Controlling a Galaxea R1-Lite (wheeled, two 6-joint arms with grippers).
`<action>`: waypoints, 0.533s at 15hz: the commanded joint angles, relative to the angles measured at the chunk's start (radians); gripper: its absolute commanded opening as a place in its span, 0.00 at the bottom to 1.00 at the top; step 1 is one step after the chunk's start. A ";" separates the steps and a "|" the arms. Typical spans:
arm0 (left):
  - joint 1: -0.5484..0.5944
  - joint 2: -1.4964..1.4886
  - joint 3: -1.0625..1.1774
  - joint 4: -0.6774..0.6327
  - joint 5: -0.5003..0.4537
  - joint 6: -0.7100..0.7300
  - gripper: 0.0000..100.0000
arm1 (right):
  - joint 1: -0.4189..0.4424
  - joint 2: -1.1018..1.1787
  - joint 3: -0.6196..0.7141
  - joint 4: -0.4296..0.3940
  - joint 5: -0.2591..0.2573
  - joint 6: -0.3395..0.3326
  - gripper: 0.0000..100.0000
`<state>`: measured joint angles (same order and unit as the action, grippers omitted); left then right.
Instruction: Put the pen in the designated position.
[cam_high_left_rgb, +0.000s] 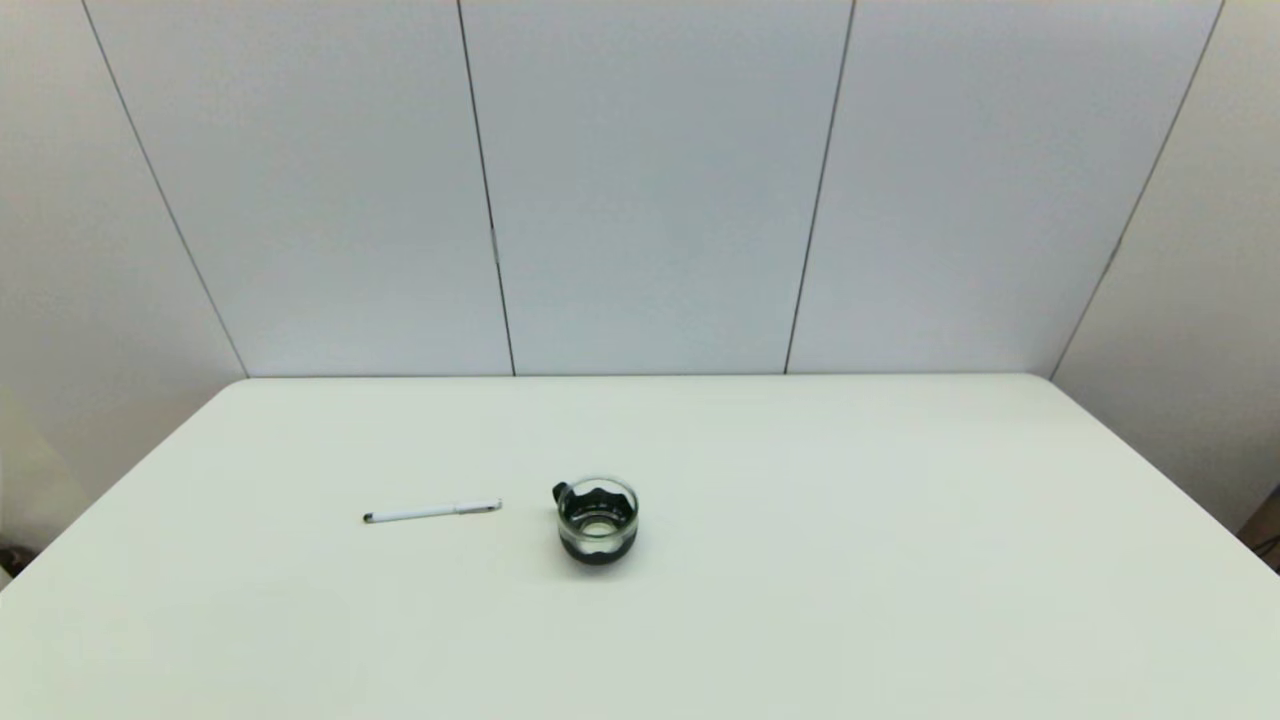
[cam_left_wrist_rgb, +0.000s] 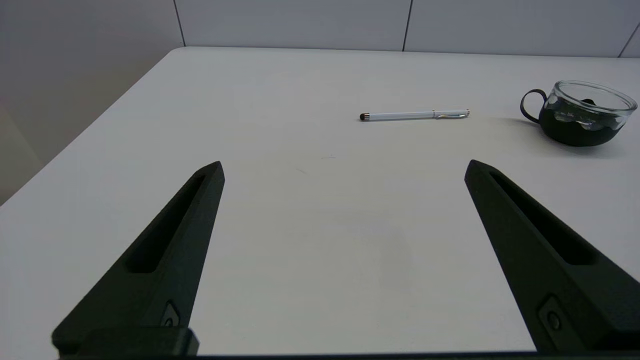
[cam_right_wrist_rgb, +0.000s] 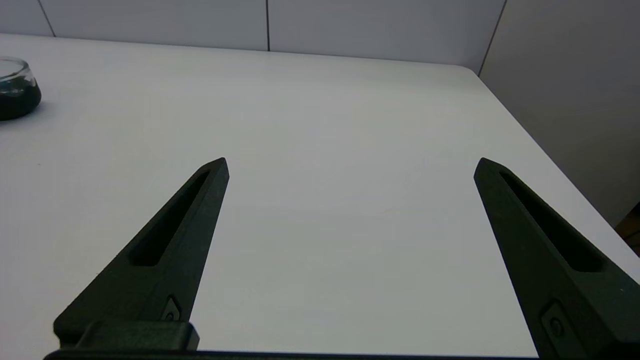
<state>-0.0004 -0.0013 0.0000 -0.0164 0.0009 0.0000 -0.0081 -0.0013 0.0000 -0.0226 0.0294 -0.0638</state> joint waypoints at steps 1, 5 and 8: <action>0.000 0.001 0.011 0.000 0.001 0.000 1.00 | -0.001 0.001 0.012 0.000 0.001 -0.001 1.00; -0.001 0.001 0.011 0.000 0.001 0.000 1.00 | 0.000 0.001 0.012 0.000 0.000 -0.001 1.00; 0.000 0.001 0.011 0.000 0.001 0.000 1.00 | 0.000 0.001 0.014 0.000 0.000 -0.001 1.00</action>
<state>-0.0004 -0.0013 0.0000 -0.0164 0.0013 0.0000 -0.0081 -0.0013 0.0000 -0.0226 0.0291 -0.0634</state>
